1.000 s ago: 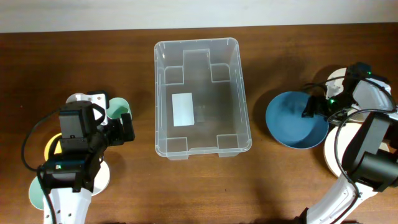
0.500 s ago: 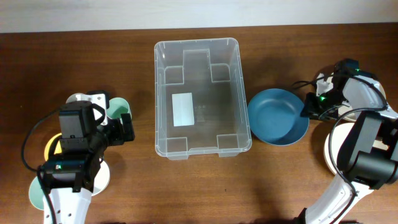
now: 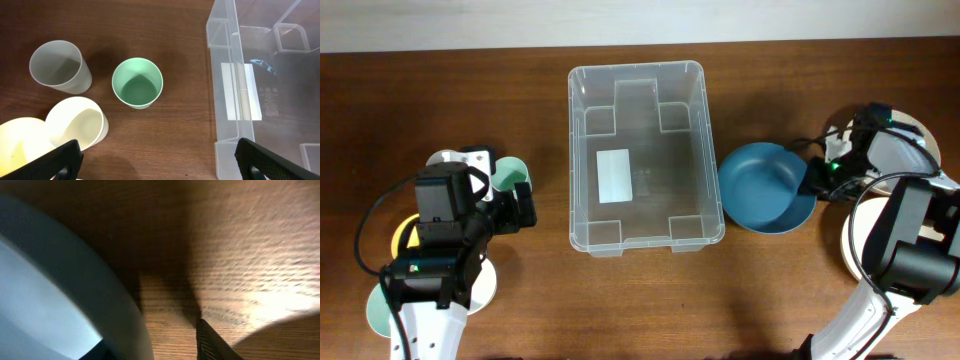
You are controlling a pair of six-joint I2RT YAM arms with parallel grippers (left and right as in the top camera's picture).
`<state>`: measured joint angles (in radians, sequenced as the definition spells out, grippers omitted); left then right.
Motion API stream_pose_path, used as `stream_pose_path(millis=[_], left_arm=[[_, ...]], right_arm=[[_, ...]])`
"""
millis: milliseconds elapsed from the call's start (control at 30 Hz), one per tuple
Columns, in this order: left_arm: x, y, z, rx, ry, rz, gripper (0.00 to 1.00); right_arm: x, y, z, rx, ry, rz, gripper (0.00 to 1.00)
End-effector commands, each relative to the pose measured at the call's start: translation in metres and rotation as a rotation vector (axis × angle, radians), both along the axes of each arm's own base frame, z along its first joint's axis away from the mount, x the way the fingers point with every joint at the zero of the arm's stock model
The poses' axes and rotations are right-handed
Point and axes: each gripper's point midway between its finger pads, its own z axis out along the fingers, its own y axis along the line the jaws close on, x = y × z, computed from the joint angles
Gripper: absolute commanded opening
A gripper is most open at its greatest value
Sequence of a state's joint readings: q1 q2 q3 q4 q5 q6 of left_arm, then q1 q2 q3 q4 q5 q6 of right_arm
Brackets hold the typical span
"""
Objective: Pack container
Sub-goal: 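Lift the blue plate with the right gripper and lower it into the container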
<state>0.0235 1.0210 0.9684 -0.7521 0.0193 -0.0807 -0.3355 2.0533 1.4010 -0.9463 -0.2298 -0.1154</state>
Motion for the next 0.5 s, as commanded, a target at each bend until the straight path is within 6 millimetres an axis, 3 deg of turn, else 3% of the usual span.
stream_pose_path(millis=[0, 133, 267, 467], left_arm=[[0.0031, -0.0022, 0.0086, -0.017, -0.022, 0.0, 1.0], [0.0031, -0.0022, 0.0087, -0.017, -0.022, 0.0, 1.0], [0.0031, -0.0022, 0.0087, -0.017, -0.022, 0.0, 1.0], [0.0031, -0.0022, 0.0086, -0.017, -0.022, 0.0, 1.0]], right_arm=[[-0.0045, 0.0027, -0.0083, 0.006, 0.021, 0.007, 0.34], [-0.0047, 0.0028, -0.0082, 0.007, 0.022, 0.006, 0.15], [-0.0047, 0.0028, -0.0082, 0.007, 0.023, 0.003, 0.04], [-0.0025, 0.0044, -0.0075, 0.019, 0.02, -0.028, 0.04]])
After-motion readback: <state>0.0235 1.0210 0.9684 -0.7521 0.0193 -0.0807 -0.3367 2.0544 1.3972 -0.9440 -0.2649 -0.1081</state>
